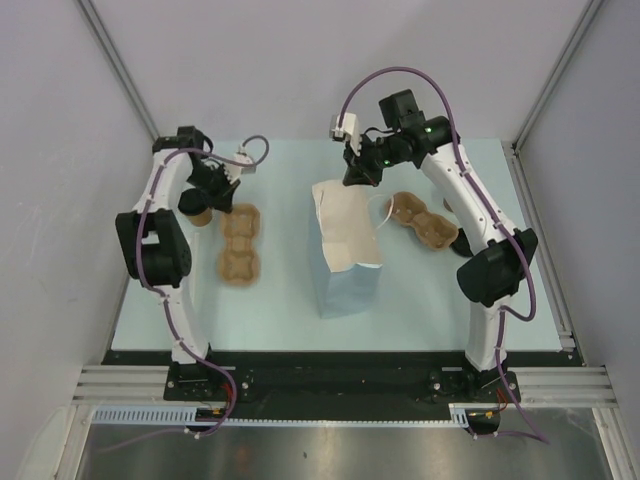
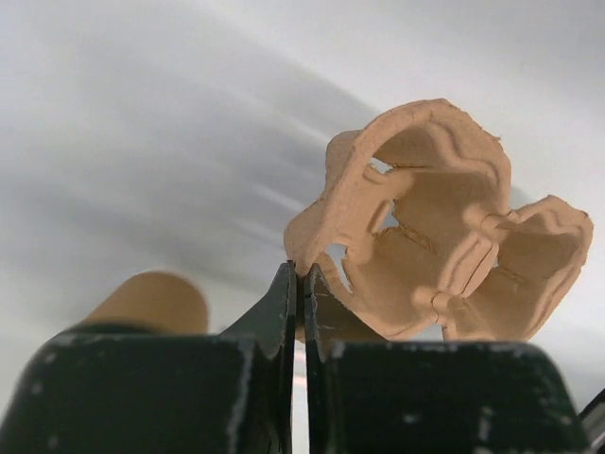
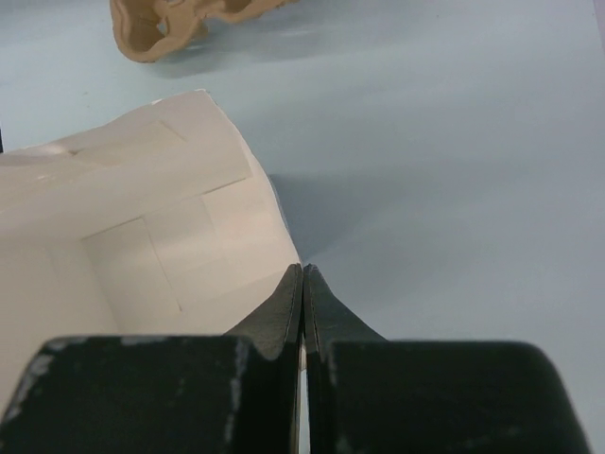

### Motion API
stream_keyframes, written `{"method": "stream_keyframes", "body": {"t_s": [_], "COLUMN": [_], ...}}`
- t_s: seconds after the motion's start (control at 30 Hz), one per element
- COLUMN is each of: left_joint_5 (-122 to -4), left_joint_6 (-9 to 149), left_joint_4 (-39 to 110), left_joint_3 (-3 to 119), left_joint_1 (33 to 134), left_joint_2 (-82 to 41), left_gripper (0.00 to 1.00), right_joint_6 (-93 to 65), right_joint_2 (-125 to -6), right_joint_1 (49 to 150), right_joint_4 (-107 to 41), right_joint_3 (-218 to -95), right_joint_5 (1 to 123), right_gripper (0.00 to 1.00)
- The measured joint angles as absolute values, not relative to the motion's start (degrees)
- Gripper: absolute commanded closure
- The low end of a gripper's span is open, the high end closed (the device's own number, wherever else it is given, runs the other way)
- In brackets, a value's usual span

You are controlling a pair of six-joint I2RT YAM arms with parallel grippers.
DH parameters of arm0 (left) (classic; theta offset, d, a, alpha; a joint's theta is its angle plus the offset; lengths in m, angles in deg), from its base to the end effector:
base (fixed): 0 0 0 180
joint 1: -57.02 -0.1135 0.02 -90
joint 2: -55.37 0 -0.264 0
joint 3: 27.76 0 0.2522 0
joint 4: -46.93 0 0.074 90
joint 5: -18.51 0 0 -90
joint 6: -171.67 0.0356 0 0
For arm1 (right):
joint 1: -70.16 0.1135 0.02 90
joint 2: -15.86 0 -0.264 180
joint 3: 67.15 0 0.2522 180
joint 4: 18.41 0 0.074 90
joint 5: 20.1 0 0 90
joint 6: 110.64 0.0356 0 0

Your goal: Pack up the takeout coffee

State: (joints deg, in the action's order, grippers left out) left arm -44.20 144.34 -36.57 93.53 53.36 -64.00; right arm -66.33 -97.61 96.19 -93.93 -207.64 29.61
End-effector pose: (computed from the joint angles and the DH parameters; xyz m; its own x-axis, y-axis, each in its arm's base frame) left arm 0.4172 0.0103 0.2475 -0.4441 0.7627 -0.4702 0.8817 0.4652 -0.0781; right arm 0.3645 0.2036 0.3945 0.0449 -0.5855 -0.8094 -0.9844 0.1122 -0.1358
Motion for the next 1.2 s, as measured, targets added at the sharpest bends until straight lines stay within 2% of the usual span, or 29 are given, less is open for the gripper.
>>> {"method": "stream_keyframes", "body": {"t_s": [0.2,0.3,0.53,0.67,0.97,1.2], "left_joint_5": [-40.9,-39.1,-35.9,-38.3,-47.8,-55.3], "left_joint_6": [134.6,126.0,106.9,102.0,106.3,115.9], "left_joint_4": [-36.5,-31.2,-14.3,-6.7,-1.0,0.4], "left_joint_3": [106.5,111.6,113.6,114.4,104.2,89.3], "left_joint_1": [53.4,53.4,54.4,61.5,85.5,91.8], "left_joint_2": [-54.9,-47.7,-31.2,-25.9,-17.2,-12.2], "left_gripper": [1.0,1.0,1.0,1.0,1.0,1.0], "right_joint_6": [-60.8,-58.3,-52.8,-49.7,-43.5,-41.0], "right_joint_2": [-94.4,-92.6,-90.4,-89.9,-89.6,-85.5], "right_joint_1": [96.2,96.3,98.2,99.5,100.3,100.3], "right_joint_4": [-92.1,-91.0,-90.0,-89.6,-89.7,-87.8], "right_joint_3": [-204.1,-202.2,-200.7,-200.7,-200.7,-195.4], "right_joint_5": [32.5,34.2,39.0,41.6,45.3,45.2], "right_gripper": [1.0,1.0,1.0,1.0,1.0,1.0]}}
